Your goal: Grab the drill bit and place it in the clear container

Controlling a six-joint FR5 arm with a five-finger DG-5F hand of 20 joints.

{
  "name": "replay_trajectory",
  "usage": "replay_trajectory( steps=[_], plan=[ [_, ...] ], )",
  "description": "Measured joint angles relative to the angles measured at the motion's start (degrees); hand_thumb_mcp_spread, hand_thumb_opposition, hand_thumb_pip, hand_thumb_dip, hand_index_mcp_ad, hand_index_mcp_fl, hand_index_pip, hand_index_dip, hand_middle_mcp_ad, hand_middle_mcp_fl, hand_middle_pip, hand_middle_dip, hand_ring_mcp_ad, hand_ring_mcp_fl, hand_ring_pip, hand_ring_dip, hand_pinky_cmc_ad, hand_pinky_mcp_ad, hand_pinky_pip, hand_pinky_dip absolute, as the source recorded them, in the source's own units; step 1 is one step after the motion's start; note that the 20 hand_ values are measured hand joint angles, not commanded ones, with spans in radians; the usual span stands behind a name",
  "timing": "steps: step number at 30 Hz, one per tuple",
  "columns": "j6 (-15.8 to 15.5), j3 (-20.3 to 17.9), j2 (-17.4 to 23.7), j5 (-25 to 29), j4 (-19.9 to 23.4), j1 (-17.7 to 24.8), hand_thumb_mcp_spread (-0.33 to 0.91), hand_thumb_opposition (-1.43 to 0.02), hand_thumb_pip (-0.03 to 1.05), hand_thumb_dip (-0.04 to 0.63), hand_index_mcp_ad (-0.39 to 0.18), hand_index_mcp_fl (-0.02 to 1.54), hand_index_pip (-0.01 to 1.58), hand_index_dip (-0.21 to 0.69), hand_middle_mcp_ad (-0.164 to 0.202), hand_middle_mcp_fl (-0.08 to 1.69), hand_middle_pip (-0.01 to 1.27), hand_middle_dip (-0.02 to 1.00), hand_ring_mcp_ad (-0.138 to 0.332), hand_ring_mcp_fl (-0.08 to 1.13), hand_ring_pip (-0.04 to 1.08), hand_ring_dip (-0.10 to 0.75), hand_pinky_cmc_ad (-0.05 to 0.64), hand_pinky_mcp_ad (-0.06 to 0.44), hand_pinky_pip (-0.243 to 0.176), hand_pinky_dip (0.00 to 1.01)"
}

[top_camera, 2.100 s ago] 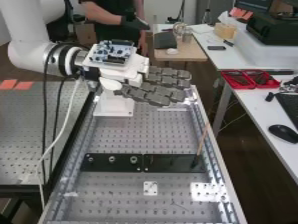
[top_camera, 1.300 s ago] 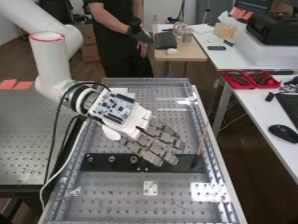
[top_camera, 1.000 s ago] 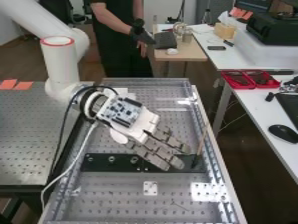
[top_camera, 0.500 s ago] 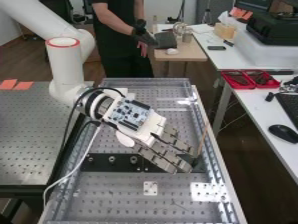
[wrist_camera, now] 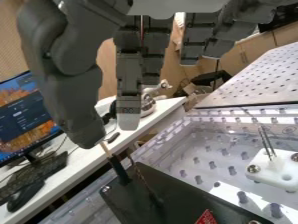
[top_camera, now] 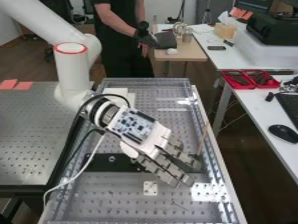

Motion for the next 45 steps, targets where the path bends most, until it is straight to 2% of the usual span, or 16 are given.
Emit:
replay_trajectory(
  steps=[5, 18, 21, 45],
  plan=[
    [-2.4, 0.6, -0.3, -0.7, -0.2, -0.1, 0.46, -0.82, 0.56, 0.269, -0.030, 0.34, 1.15, 0.236, -0.038, 0.27, 0.10, 0.24, 0.101, 0.05, 0.10, 0.056, 0.145, 0.049, -0.045, 0.13],
    [-13.5, 1.5, -1.3, -2.4, 0.4, 0.1, 0.46, -0.82, 0.56, 0.283, -0.026, 0.39, 1.17, 0.227, -0.038, 0.27, 0.10, 0.24, 0.101, 0.06, 0.09, 0.058, 0.157, 0.047, -0.045, 0.13],
    [-15.0, 1.8, -1.5, -2.9, 0.4, 0.1, 0.46, -0.82, 0.56, 0.286, -0.026, 0.39, 1.17, 0.227, -0.038, 0.27, 0.10, 0.24, 0.101, 0.06, 0.09, 0.058, 0.157, 0.047, -0.045, 0.13],
    [-16.4, 2.2, -2.8, -4.6, 0.2, -0.5, 0.48, -0.82, 0.52, 0.283, -0.035, 0.45, 1.17, 0.227, -0.040, 0.31, 0.10, 0.24, 0.101, 0.09, 0.09, 0.063, 0.185, 0.056, -0.042, 0.13]
  ],
)
